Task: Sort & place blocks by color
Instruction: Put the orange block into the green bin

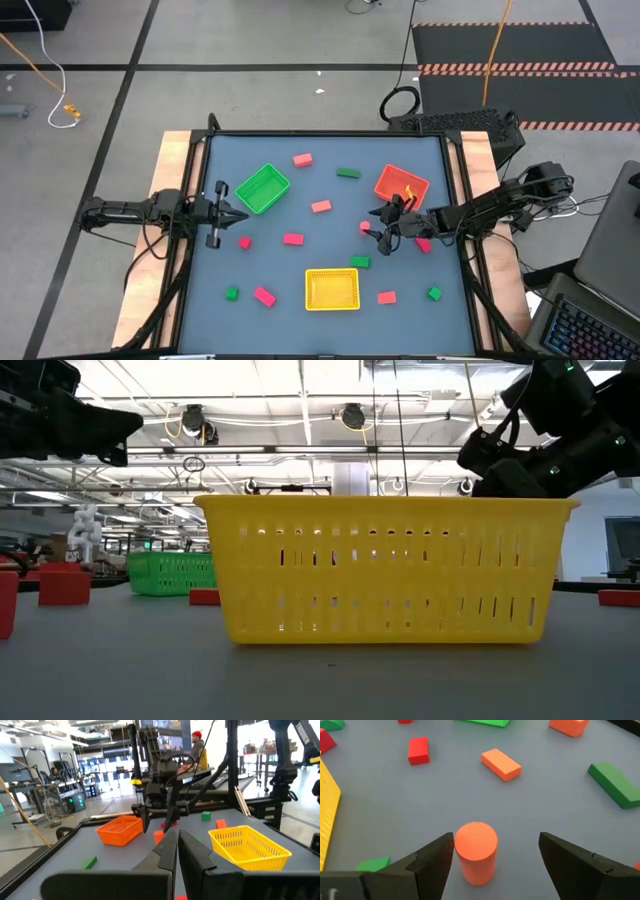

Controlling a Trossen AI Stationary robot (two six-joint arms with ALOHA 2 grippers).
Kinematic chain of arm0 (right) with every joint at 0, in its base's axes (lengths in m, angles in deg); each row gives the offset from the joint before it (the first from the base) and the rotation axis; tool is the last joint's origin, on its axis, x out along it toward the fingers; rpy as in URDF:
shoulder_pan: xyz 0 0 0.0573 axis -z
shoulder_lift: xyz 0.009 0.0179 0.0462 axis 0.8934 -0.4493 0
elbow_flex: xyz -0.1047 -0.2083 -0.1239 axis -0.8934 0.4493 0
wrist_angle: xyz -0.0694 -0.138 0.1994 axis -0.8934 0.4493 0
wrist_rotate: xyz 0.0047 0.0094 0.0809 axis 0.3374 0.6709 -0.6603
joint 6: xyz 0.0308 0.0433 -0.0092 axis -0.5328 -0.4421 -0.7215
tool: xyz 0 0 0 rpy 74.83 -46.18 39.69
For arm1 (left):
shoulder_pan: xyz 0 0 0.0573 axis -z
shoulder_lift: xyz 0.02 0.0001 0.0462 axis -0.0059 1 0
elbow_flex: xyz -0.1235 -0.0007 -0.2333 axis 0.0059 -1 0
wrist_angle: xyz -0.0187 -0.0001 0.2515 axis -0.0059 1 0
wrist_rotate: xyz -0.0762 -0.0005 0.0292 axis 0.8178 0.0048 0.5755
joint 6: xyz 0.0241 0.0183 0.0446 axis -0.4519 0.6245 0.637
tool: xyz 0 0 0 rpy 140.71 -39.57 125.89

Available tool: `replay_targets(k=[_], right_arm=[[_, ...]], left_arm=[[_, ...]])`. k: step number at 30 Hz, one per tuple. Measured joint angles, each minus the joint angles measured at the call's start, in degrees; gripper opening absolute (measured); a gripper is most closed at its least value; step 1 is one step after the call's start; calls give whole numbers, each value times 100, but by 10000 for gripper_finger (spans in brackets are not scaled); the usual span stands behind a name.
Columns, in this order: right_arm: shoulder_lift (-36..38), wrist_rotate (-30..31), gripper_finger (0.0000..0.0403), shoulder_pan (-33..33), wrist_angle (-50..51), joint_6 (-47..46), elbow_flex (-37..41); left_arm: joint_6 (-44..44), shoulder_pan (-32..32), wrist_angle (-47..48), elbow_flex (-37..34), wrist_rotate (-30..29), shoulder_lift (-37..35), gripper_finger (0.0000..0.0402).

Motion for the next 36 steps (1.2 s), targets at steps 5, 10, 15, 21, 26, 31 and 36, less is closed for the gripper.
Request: replay_targets(k=[5, 10, 15, 21, 26, 31, 36], right_arm=[[0, -2, 286, 0, -101, 0, 0], [-51, -17, 286, 0, -163, -107, 0], [-595, -9, 286, 0, -606, -131, 0], [-1178, -8, 286, 0, -1330, -81, -4], [-1163, 0, 279, 0, -1324, -73, -4], [-1145, -5, 244, 0, -1287, -7, -4], [-1143, -4, 171, 0, -1295, 309, -4]], left_arm=[[-186, 0, -199, 0, 1, 0, 21], [-390, -2, -264, 0, 0, 2, 21], [-559, -2, -329, 0, 0, 2, 21], [-970, -2, -331, 0, 0, 2, 21], [-1048, -2, -331, 0, 0, 2, 21], [-1079, -2, -367, 0, 0, 0, 21], [-1406, -2, -339, 0, 0, 0, 21]])
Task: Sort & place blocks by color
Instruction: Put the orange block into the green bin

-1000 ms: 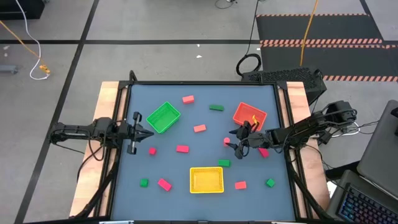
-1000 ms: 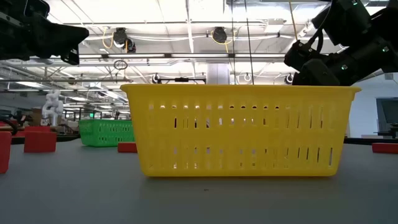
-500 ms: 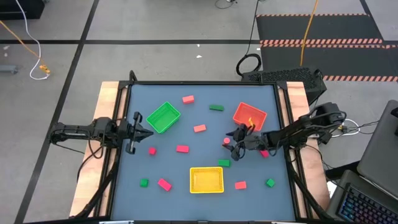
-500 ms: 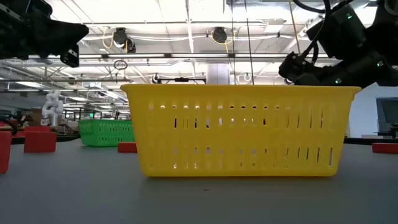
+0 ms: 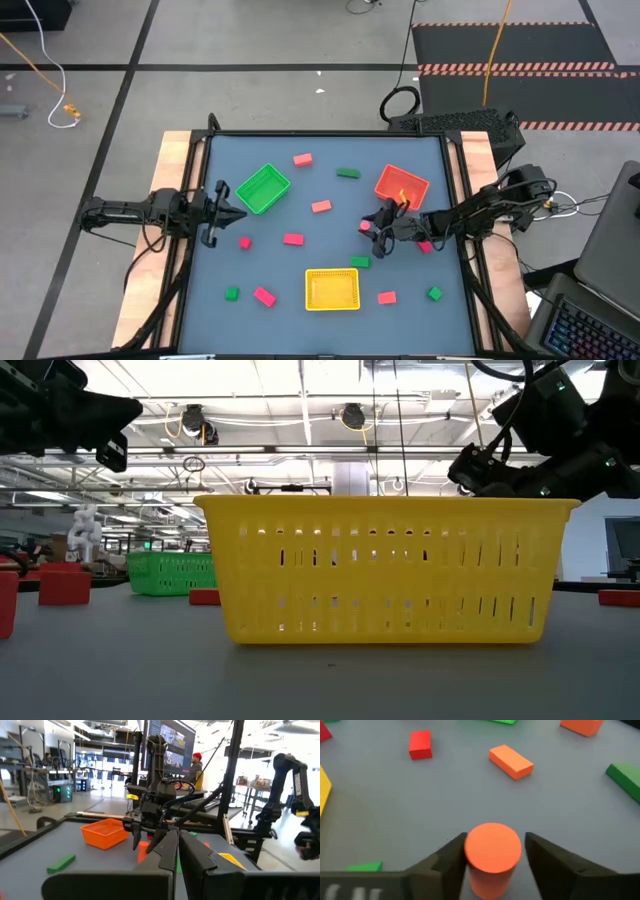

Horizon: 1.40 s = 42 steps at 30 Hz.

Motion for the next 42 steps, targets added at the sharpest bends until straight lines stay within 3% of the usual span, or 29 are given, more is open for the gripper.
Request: replay_targets(k=[3, 13, 19, 22, 26, 33, 37, 42], right_arm=[[0, -12, 119, 0, -157, 210, 0], [0, -479, 120, 2, -868, 739, 0], [0, -479, 120, 78, -1873, 1554, 0], [0, -499, 120, 199, -2258, 1733, -11], [0, -948, 120, 451, -2358, 1979, -236], [-67, -1604, 120, 834, -2333, 2513, -1003], [-115, -1683, 120, 984, -2237, 2671, -1363], [-116, -1685, 120, 1155, -2067, 2596, -1581]], left_arm=[[-53, 0, -153, 0, 0, 2, 21], [-246, 0, -580, 0, -10, 1, 21], [-21, 0, -220, 0, -752, 46, 28], [42, 1, 49, 0, -1139, 322, 63], [154, 0, -171, 0, -1667, 897, 144], [593, 2, -2025, 7, -1799, 2072, 272], [662, 0, -2249, 339, -1799, 2898, 304], [973, 2, -2053, 1132, -1786, 4120, 306]])
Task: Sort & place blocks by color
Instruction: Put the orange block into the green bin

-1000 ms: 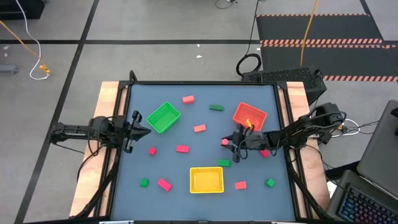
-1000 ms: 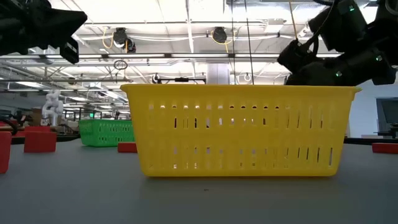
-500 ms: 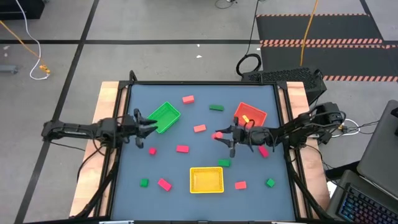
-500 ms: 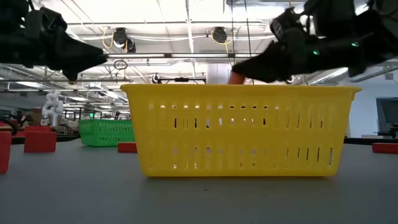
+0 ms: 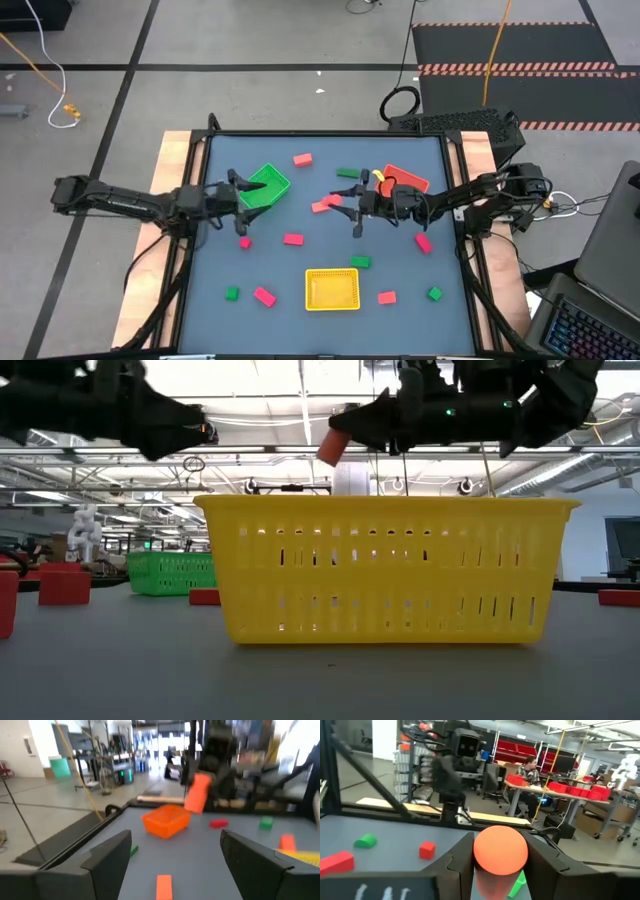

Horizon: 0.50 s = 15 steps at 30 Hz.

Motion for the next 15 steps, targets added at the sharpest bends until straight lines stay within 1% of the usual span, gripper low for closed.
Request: replay_targets(k=[3, 6, 8, 15], right_arm=[[1, -5, 120, 99, 19, -192, -148], [0, -28, 120, 139, 19, -340, -284], [2, -147, 120, 139, 39, -349, -371], [0, -108, 120, 139, 508, -440, -480]], left_arm=[[271, -29, 127, 500, 98, 710, 295], [304, -117, 131, 951, 289, 1438, 282], [270, -163, 141, 1235, 294, 1878, 273], [197, -193, 108, 2087, 295, 3098, 252]])
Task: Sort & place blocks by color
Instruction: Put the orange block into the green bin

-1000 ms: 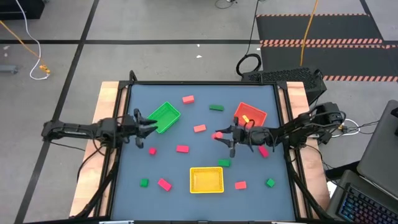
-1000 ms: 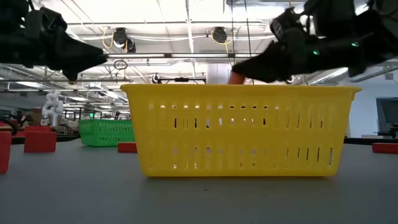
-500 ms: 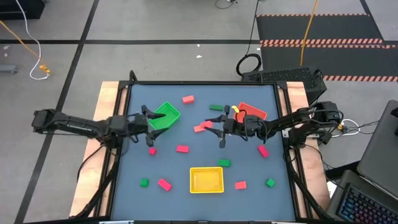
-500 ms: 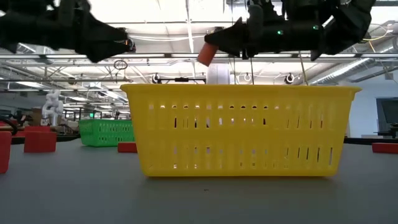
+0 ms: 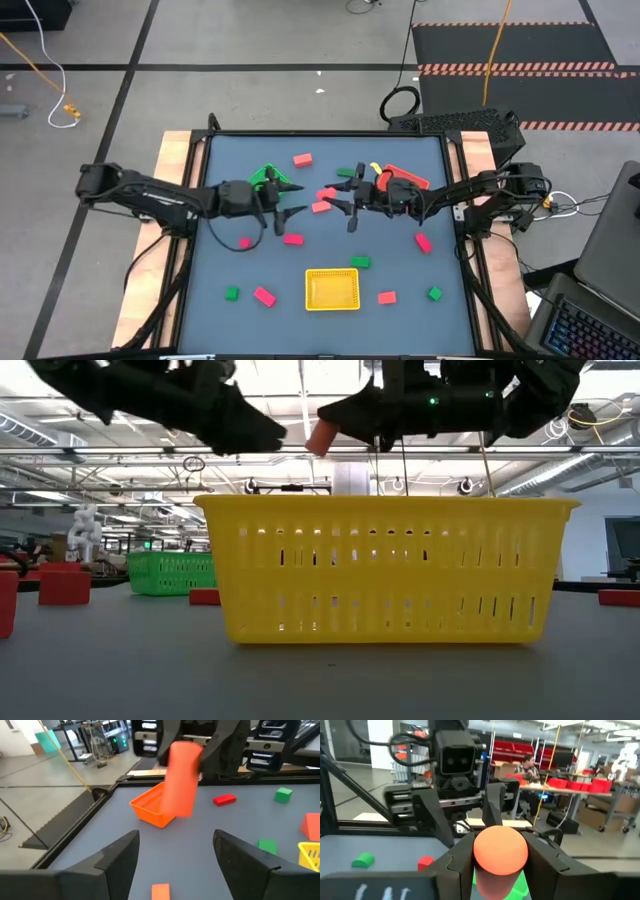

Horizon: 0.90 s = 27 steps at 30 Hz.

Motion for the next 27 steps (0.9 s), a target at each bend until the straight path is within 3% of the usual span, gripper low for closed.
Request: replay_targets(k=[6, 11, 21, 27], right_arm=[[-22, 145, 120, -2, 82, -148, 0], [-22, 165, 120, -7, 305, -307, 0], [-24, 124, 120, -56, 503, -364, 0], [-24, 309, 120, -86, 502, -336, 0]], left_arm=[[-37, 212, -202, 471, -19, 885, 254], [180, 333, -185, 712, -500, 1328, 255], [175, 311, -174, 761, -1097, 1366, 255], [199, 311, -263, 761, -1141, 1366, 255]])
